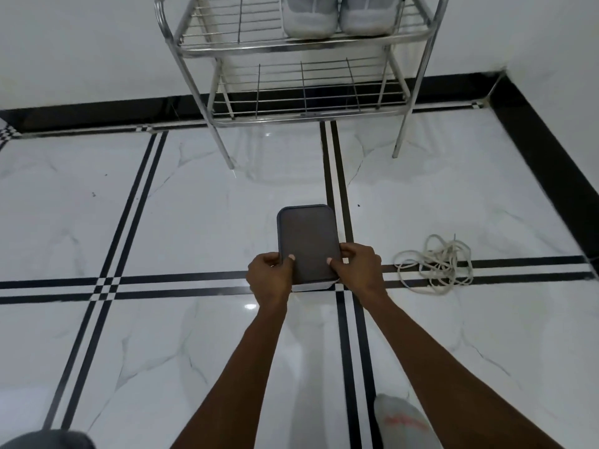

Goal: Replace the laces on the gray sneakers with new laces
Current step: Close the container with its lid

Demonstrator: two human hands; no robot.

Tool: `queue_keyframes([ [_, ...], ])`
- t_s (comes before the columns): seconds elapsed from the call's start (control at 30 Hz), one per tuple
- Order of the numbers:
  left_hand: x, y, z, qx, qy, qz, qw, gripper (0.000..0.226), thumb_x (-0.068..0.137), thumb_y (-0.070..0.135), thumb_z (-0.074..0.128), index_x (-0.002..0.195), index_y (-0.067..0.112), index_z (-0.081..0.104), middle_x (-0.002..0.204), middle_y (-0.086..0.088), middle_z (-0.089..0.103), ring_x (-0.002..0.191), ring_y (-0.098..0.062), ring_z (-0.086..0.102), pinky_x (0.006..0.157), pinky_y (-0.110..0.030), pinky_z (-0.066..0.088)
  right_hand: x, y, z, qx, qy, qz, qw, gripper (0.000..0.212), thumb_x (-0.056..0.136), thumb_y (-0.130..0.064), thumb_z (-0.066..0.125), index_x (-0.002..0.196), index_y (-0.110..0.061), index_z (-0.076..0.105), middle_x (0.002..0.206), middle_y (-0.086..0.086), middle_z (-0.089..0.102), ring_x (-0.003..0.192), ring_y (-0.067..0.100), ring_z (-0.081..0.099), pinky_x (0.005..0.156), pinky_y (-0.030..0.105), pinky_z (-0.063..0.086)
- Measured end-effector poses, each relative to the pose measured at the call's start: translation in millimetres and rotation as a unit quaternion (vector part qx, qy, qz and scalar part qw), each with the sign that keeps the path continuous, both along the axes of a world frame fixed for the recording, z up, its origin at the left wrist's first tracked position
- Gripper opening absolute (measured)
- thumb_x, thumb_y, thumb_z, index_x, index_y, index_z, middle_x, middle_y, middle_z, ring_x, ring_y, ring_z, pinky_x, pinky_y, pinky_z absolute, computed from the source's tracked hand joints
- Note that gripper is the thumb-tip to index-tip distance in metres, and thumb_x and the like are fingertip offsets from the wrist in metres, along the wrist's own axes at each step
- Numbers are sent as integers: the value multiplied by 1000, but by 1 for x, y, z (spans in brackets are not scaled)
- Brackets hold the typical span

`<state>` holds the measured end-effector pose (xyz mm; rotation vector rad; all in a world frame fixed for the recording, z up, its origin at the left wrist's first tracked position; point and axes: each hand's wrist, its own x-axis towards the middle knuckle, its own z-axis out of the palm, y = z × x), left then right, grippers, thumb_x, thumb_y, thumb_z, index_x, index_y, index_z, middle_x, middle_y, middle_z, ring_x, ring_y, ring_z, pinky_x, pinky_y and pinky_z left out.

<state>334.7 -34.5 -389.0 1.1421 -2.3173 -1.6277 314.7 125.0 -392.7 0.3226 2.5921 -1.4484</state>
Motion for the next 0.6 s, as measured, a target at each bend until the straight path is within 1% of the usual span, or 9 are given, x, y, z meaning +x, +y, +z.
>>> queue_keyframes([
  [0.07, 3, 3, -2, 13, 1, 3, 1000, 30, 83, 26, 83, 103, 5, 73, 96, -4, 73, 89, -23, 70, 86, -43, 61, 1, 1, -3, 19, 12, 10, 1000, 30, 84, -21, 79, 112, -11, 76, 105, 3, 76, 92, 14, 70, 80, 18, 51],
  [0.17, 4, 8, -1, 29, -2, -23, 999, 23, 88, 29, 79, 91, 6, 73, 86, -3, 72, 81, -20, 69, 78, -37, 61, -1, 0, -4, 25, 22, 17, 999, 24, 85, -21, 78, 106, -9, 78, 99, 5, 77, 90, 19, 72, 80, 24, 55],
  [0.23, 2, 6, 0, 37, -11, -42, 998, 24, 93, 30, 73, 82, 9, 69, 83, -4, 69, 77, -19, 65, 69, -30, 58, -4, 1, -4, 25, 17, 16, 999, 25, 86, -21, 77, 108, -9, 77, 100, 5, 77, 92, 20, 71, 80, 22, 53],
  [0.3, 0, 4, 4, 59, -15, -50, 997, 24, 97, 28, 68, 83, 9, 69, 85, -6, 69, 77, -19, 62, 51, -14, 51, -6, 3, -4, 23, 6, 15, 1000, 27, 86, -22, 76, 111, -11, 76, 102, 4, 77, 92, 18, 70, 81, 20, 51],
  [0.37, -2, 0, 4, 83, -18, -53, 995, 23, 98, 28, 67, 93, 6, 73, 94, -8, 71, 85, -20, 64, 46, -7, 44, -5, 4, -2, 8, 0, 10, 1000, 27, 86, -23, 76, 112, -13, 76, 100, 3, 77, 88, 16, 70, 84, 27, 56],
  [0.43, -1, -1, 2, 97, -25, -63, 993, 26, 96, 28, 69, 99, 3, 75, 96, -7, 72, 89, -21, 67, 53, -11, 47, 0, 5, 0, -11, 7, 0, 1000, 29, 88, -21, 75, 115, -13, 75, 104, -1, 76, 92, 15, 69, 91, 31, 56],
  [0.5, 2, 1, 1, 86, -8, -76, 993, 27, 93, 31, 73, 95, 4, 76, 93, -6, 74, 87, -21, 69, 66, -20, 54, 3, 4, 4, -33, 16, -26, 999, 31, 88, -17, 74, 119, -12, 72, 107, -7, 70, 97, 13, 66, 95, 25, 51],
  [0.57, 5, 3, 1, 67, 9, -88, 994, 31, 91, 36, 74, 97, 5, 76, 95, -5, 74, 89, -20, 69, 77, -31, 59, 3, 1, 4, -42, 14, -48, 998, 22, 88, -16, 75, 109, -12, 77, 104, -4, 73, 97, 14, 68, 96, 28, 53],
  [0.6, 6, 6, 3, 67, 10, -97, 993, 32, 94, 36, 70, 98, 4, 74, 95, -5, 72, 87, -18, 67, 77, -31, 56, 2, 0, 2, -42, 4, -58, 997, 16, 87, -16, 75, 103, -13, 79, 101, -1, 76, 96, 15, 69, 95, 33, 55],
])
